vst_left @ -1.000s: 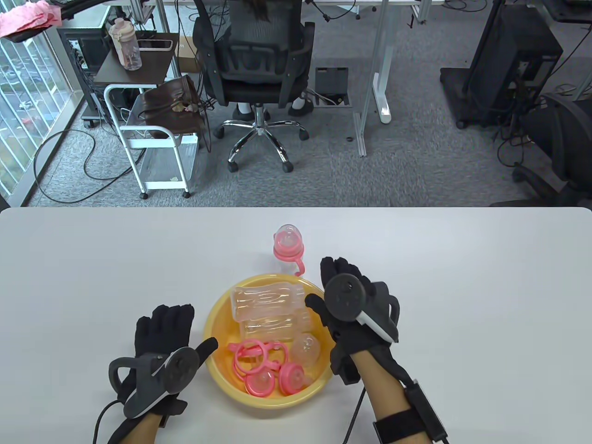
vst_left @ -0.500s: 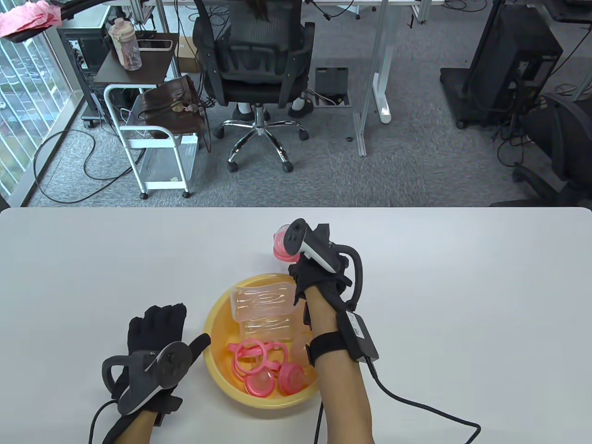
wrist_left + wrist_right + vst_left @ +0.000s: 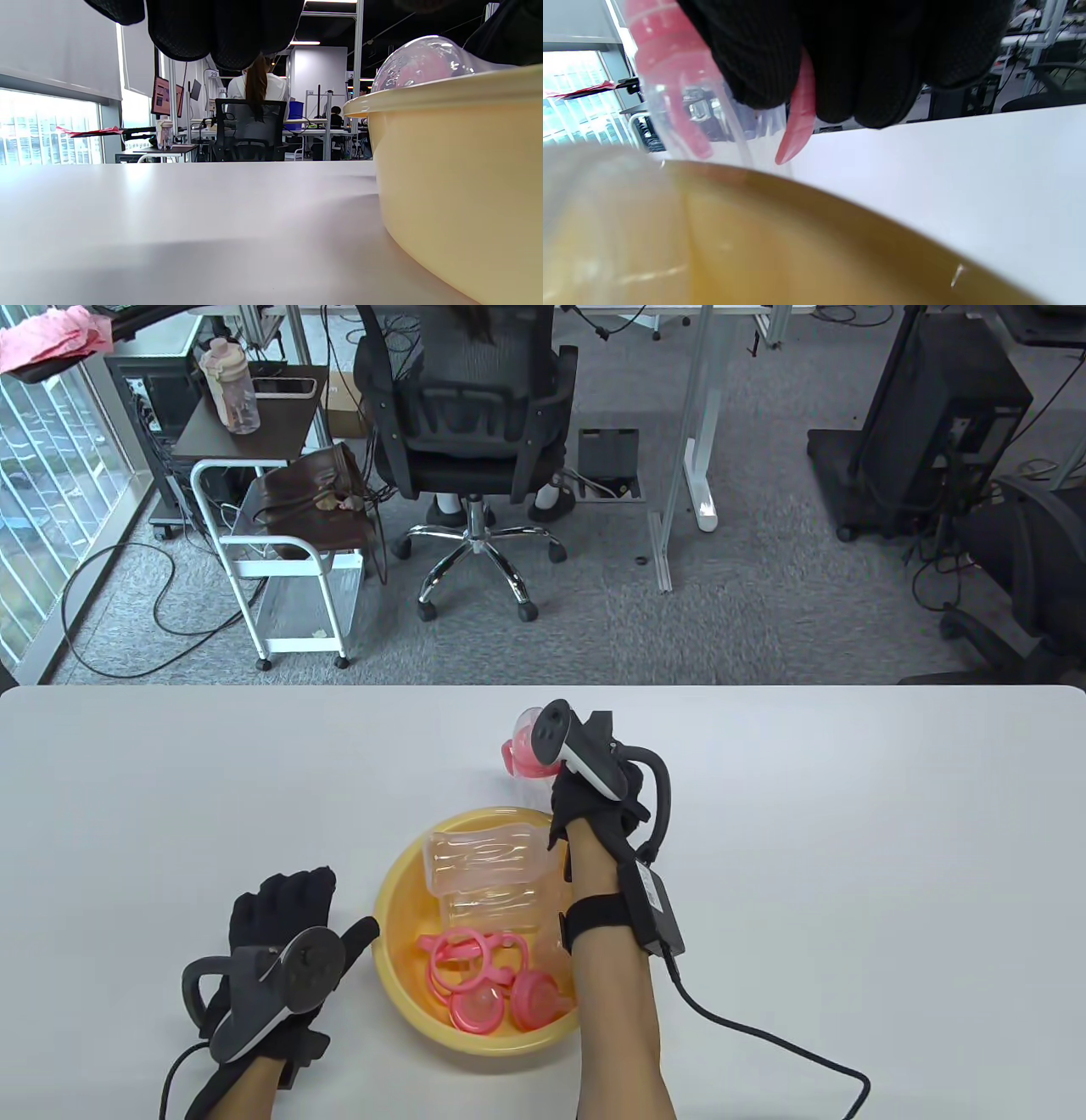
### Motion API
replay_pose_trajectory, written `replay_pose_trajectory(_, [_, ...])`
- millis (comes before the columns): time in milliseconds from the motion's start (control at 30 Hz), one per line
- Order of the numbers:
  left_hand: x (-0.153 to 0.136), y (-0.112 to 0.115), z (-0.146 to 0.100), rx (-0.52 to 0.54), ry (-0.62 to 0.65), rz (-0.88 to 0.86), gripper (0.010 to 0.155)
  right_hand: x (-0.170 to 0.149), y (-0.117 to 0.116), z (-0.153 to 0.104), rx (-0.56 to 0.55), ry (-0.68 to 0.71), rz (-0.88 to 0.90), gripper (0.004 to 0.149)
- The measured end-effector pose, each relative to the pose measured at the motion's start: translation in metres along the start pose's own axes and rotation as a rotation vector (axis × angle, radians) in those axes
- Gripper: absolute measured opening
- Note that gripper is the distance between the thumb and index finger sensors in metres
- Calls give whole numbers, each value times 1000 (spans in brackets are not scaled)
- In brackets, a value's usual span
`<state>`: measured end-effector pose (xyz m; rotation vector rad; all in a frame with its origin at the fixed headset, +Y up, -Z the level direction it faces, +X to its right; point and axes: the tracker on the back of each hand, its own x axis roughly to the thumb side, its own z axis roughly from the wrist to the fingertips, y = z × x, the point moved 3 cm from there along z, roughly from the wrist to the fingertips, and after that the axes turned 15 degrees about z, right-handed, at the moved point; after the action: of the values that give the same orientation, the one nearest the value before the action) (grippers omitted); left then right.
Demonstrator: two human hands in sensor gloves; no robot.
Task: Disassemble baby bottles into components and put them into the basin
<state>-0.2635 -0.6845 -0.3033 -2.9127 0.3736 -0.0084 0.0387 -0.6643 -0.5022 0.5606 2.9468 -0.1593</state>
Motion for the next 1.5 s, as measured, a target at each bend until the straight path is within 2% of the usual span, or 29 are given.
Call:
replay_pose_trajectory(33, [0, 0, 0, 7, -2, 6, 81, -9, 7, -1, -48, -25, -8, 41])
replay_pose_trajectory(200, [0, 0, 0, 10, -3, 12, 81, -47, 38, -12, -146, -84, -95, 40])
replay_pose_trajectory(333, [1, -2, -1, 25, -11, 13, 83, -76, 80, -39, -251, -50, -80, 40])
replay_pose_trajectory(467, [2, -7, -5, 69, -10, -3, 92, -81, 119, -77, -339, 100, 45, 40])
replay_pose_trajectory(567, [7, -9, -7, 105, 3, -3, 95, -74, 133, -111, -399, 269, 167, 40])
replay_pose_trajectory(633, [12, -8, -8, 108, 14, -10, 96, -67, 131, -134, -410, 362, 311, 40])
replay_pose_trajectory(700, [16, -12, -11, 138, 33, -17, 97, -58, 120, -152, -363, 446, 451, 40])
replay_pose_trajectory(867, [24, -29, -20, 246, 72, -62, 99, -32, 86, -179, -217, 639, 560, 40])
replay_pose_trajectory(1033, [37, -36, -28, 228, 156, -265, 104, -3, 57, -206, -82, 842, 652, 40])
replay_pose_trajectory(1167, [41, -47, -37, 313, 242, -376, 105, 18, 38, -220, -21, 962, 676, 40])
replay_pose_trajectory(1267, [35, -46, -39, 326, 217, -452, 102, 24, 30, -222, 15, 981, 655, 40])
replay_pose_trajectory(1367, [38, -46, -41, 329, 231, -517, 103, 29, 25, -220, 141, 966, 628, 40])
replay_pose_trajectory(1500, [42, -50, -45, 379, 250, -536, 99, 29, 25, -222, 151, 971, 613, 40])
